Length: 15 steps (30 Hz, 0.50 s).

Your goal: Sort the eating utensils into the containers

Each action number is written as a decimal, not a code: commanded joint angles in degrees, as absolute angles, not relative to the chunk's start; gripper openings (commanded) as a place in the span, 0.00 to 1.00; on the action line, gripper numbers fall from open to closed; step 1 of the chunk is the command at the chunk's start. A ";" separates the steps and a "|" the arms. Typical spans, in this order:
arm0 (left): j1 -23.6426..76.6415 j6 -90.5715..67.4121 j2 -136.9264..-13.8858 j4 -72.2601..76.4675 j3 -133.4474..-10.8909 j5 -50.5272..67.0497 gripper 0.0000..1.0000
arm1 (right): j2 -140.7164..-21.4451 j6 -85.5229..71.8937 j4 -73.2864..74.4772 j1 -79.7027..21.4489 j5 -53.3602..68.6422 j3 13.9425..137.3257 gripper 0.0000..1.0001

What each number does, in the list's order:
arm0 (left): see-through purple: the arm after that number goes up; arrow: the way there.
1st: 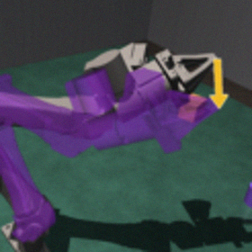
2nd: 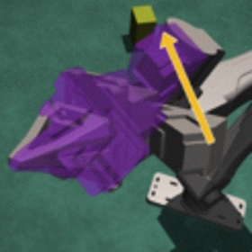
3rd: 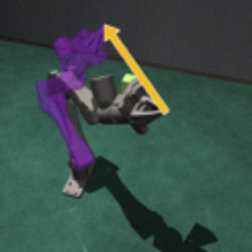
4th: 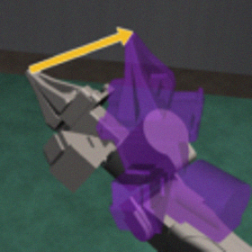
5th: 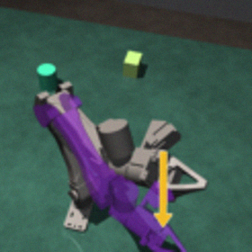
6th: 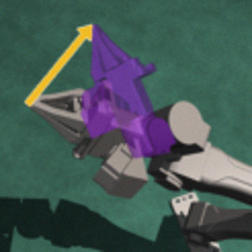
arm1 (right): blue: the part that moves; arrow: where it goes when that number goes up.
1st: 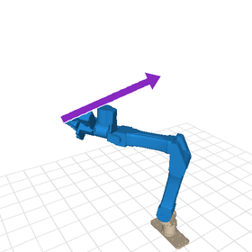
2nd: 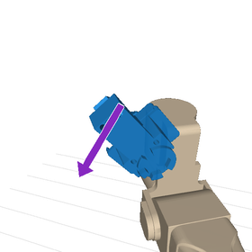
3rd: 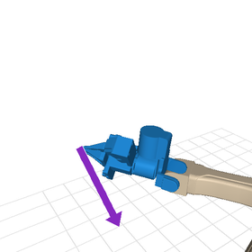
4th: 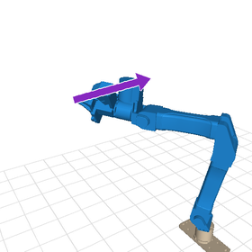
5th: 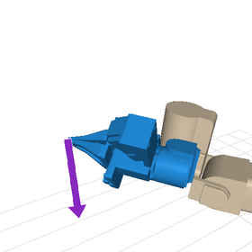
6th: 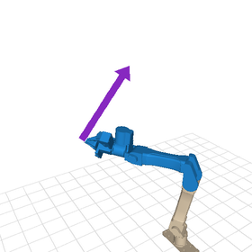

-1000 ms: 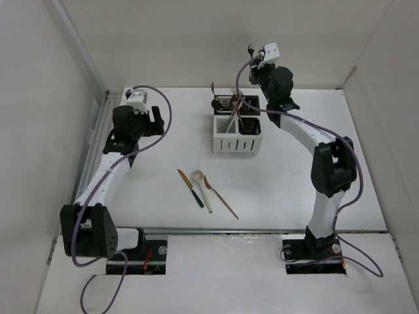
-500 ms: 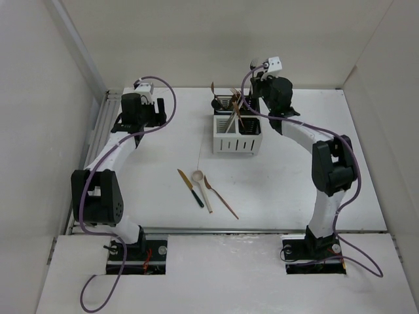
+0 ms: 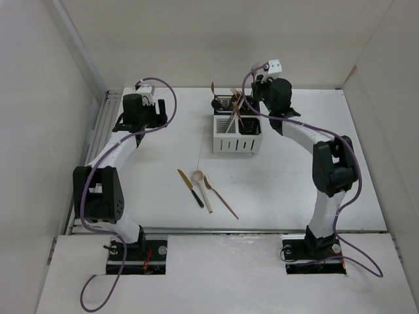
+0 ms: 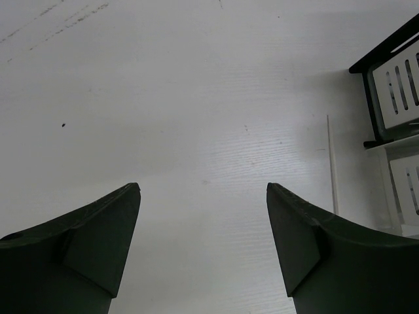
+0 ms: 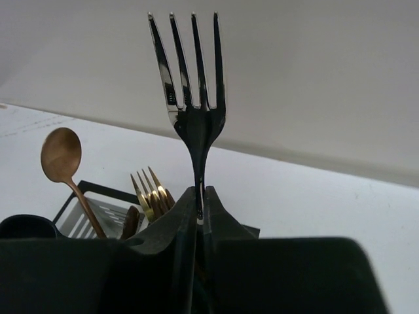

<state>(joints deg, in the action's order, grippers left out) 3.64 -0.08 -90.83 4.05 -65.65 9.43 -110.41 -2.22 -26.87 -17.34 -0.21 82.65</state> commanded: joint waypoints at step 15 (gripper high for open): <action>3.34 -1.41 -82.71 11.42 -58.55 11.78 0.75 | -95.03 1.13 -23.04 -18.54 1.05 77.09 0.80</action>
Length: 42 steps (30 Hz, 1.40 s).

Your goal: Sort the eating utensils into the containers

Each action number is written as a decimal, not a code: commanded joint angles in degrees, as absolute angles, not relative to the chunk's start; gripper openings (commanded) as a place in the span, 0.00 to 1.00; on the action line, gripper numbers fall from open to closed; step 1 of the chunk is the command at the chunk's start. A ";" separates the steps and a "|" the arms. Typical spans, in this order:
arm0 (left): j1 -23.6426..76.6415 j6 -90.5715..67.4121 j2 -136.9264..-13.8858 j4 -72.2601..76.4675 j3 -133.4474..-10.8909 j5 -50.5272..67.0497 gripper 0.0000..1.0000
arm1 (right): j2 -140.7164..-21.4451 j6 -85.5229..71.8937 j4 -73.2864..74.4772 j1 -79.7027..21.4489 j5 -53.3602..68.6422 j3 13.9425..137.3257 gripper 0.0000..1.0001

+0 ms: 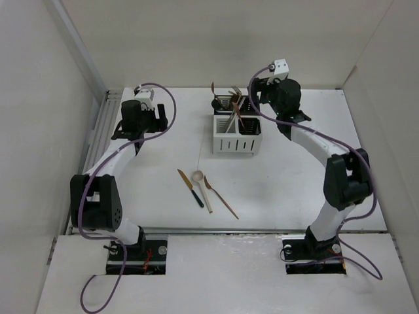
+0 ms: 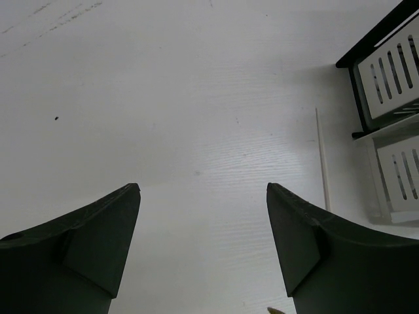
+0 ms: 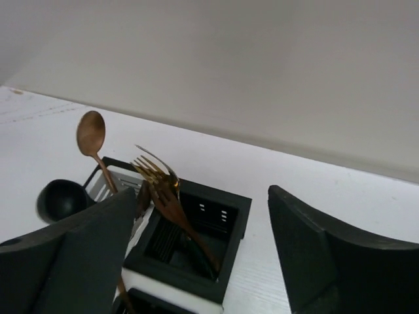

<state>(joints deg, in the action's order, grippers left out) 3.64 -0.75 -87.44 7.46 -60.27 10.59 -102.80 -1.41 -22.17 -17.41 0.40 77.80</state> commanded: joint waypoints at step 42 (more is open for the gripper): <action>3.34 -4.40 -52.03 11.25 -35.77 10.55 0.75 | -108.54 -8.88 20.39 -56.60 -7.29 65.48 0.19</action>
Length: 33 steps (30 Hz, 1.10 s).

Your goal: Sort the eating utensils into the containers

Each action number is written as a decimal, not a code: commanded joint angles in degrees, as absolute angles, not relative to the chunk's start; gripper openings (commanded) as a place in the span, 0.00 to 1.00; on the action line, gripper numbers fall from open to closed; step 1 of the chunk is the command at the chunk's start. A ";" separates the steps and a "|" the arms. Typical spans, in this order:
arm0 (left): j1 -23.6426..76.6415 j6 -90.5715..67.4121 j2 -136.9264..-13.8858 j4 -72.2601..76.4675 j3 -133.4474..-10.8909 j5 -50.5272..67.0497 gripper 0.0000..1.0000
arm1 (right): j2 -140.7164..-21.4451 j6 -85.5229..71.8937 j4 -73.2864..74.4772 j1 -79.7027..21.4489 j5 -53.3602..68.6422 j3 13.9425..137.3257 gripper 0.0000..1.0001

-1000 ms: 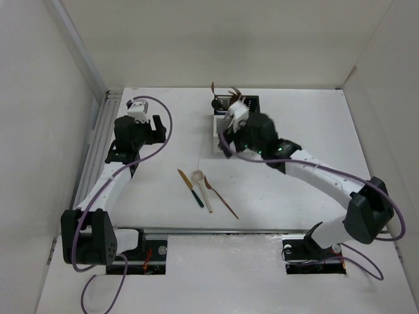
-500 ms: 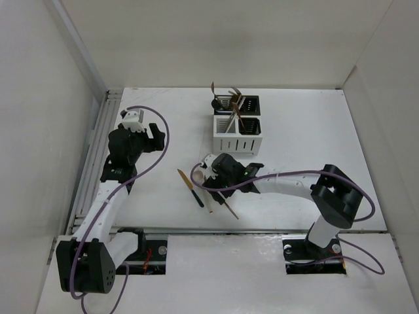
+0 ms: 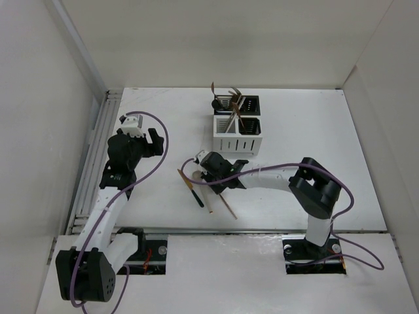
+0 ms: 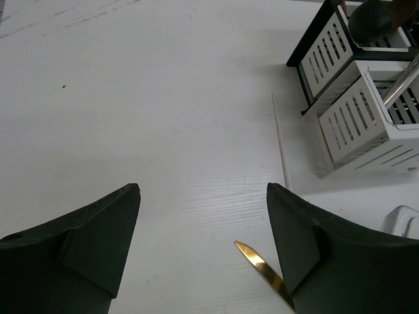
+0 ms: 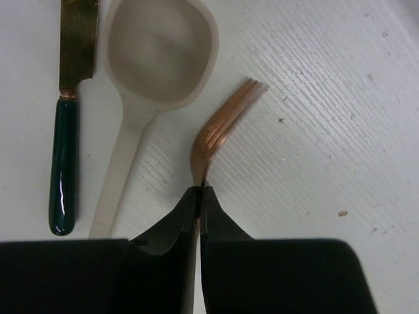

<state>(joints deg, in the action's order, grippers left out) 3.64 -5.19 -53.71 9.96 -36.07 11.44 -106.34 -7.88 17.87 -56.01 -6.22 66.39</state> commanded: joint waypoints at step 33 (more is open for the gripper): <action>2.29 -1.49 -69.69 13.89 -45.08 16.60 0.75 | -99.54 2.73 -29.61 -22.95 -12.66 88.14 0.00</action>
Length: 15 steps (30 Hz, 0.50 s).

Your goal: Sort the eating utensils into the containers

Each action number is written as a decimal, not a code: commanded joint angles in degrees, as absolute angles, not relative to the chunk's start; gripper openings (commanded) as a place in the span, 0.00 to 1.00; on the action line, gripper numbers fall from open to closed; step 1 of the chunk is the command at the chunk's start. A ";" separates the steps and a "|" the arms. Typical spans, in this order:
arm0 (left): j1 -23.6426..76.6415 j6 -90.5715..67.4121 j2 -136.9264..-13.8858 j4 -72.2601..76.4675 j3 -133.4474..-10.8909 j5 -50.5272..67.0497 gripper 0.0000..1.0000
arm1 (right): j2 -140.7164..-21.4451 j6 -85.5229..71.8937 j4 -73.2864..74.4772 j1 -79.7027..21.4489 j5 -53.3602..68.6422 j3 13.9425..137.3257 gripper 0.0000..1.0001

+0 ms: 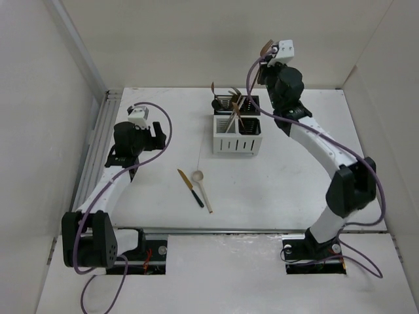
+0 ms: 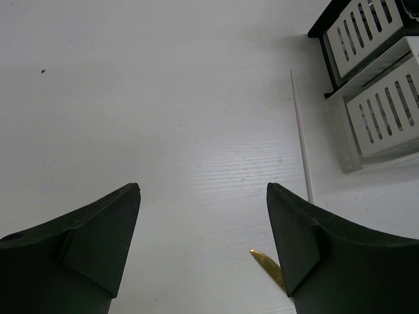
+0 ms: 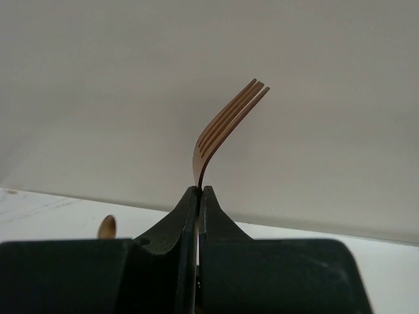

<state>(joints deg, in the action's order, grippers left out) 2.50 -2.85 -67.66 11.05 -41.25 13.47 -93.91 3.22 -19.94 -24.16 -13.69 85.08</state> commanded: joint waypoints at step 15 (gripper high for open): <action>3.34 3.43 -88.85 10.99 -60.73 18.63 0.74 | -116.72 1.49 -39.73 -18.72 -11.43 93.08 0.00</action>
<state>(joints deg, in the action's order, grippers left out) 2.72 1.56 -87.70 10.74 -57.14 17.50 -117.93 1.74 -31.59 -18.72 -12.84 89.43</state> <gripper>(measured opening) 0.741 0.025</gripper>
